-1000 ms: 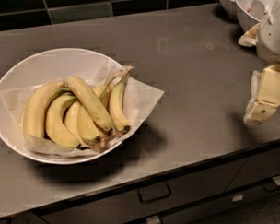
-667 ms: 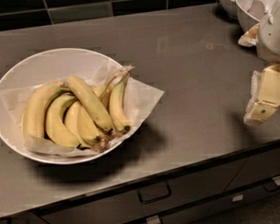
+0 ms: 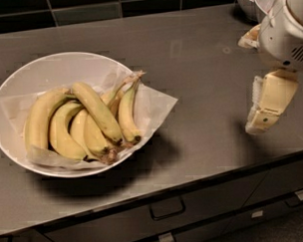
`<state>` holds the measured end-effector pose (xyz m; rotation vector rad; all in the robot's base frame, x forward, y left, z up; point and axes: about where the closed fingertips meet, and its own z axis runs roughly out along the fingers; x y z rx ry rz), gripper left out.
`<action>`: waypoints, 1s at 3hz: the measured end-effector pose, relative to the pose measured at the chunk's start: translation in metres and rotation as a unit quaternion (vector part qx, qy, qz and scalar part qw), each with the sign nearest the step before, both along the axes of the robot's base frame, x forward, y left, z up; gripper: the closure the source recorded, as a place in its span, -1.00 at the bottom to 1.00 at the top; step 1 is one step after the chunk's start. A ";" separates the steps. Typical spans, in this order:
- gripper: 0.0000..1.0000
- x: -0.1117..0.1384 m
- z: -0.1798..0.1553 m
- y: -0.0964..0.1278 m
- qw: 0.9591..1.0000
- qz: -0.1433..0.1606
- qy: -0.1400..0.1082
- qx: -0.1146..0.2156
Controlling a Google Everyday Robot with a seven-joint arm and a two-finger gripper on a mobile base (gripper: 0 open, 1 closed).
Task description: Pick banana from white bowl
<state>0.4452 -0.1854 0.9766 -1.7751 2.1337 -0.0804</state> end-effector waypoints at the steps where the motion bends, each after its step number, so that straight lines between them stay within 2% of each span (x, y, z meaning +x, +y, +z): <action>1: -1.00 0.007 -0.018 0.020 0.999 0.028 0.018 0.006; 2: -1.00 0.007 -0.018 0.020 0.999 0.028 0.018 0.006; 3: -1.00 0.004 -0.002 0.056 0.998 0.064 0.005 0.023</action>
Offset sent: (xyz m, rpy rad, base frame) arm 0.0058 0.0183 -0.0159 0.0112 0.0321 0.0493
